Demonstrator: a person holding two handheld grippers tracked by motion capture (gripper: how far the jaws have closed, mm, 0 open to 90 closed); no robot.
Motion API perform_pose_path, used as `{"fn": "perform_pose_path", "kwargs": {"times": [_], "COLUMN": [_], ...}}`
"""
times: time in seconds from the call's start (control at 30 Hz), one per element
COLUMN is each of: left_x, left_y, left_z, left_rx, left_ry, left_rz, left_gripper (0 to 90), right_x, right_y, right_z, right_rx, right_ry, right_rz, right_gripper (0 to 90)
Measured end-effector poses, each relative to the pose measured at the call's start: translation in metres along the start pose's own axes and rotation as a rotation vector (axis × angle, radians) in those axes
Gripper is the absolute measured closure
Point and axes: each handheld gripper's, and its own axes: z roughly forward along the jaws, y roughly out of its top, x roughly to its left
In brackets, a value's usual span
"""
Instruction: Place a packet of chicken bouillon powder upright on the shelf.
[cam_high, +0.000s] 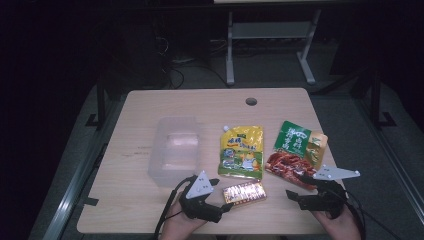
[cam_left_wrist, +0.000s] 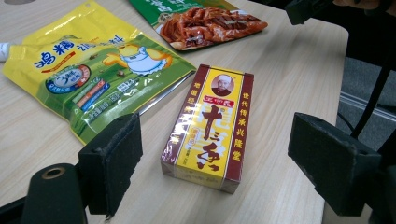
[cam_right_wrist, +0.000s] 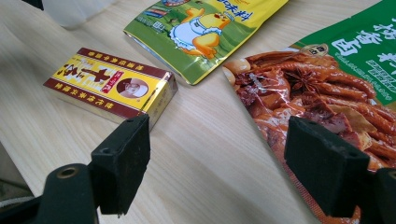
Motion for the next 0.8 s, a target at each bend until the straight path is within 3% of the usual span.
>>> {"fn": "perform_pose_path", "kwargs": {"times": [0.47,0.8], "left_x": [0.0003,0.0022], "left_y": [0.0059,0.0082], "left_z": [-0.0001,0.0003], "left_rx": [0.032,0.037], "left_ry": [0.045,0.041], "left_rz": [0.016,0.005], "left_gripper": [19.1,21.0], "right_x": [-0.0002,-0.0032], "right_y": [0.0016,0.0037], "right_z": [-0.0013,-0.0009], "right_rx": [-0.008,-0.016], "right_ry": [0.002,0.001], "right_rz": [0.000,0.004], "right_gripper": [20.9,20.5]}}
